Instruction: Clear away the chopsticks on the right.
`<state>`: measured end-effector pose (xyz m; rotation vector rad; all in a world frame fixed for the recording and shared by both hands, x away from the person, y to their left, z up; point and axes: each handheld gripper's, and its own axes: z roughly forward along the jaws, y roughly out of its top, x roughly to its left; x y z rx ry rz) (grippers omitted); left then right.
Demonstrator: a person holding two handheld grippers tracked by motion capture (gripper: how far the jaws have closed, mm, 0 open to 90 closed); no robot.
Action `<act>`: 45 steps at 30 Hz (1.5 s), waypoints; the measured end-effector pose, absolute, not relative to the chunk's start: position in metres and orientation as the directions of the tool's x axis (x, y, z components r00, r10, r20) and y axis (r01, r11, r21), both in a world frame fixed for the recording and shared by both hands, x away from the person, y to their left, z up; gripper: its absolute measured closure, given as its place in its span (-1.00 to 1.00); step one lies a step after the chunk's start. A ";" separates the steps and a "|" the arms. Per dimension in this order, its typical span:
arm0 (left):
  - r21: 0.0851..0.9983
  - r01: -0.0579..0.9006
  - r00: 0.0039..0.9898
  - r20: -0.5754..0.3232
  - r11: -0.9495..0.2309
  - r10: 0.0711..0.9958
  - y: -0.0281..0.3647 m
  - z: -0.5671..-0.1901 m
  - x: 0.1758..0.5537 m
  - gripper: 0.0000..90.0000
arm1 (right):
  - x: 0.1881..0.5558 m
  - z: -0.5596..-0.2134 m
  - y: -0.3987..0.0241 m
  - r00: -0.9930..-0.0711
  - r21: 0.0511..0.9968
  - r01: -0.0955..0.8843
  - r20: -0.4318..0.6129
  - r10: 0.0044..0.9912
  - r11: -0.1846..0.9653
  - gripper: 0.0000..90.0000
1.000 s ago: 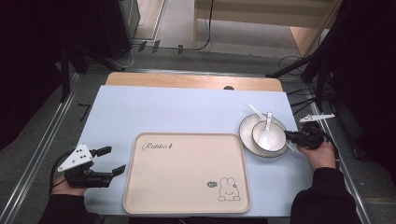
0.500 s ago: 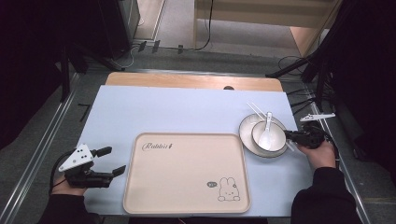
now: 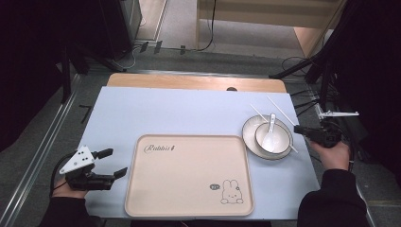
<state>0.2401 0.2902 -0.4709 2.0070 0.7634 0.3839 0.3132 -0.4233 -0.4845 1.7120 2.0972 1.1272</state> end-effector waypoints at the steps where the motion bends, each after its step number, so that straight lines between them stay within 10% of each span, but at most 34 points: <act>1: 0.852 0.362 0.758 -0.033 -0.379 0.651 0.290 -0.471 0.240 -0.66 | 0.312 -0.481 -0.423 -0.294 0.665 0.747 0.301 0.907 0.022 0.89; 18: 0.858 0.353 0.757 -0.027 -0.373 0.653 0.292 -0.469 0.238 -0.66 | 0.286 -0.432 -0.389 -0.204 0.656 0.753 0.313 0.928 -0.056 0.89; 45: 0.865 0.342 0.764 -0.028 -0.368 0.645 0.292 -0.468 0.238 -0.66 | 0.209 -0.442 -0.291 -0.347 0.683 0.729 0.320 0.882 0.039 0.88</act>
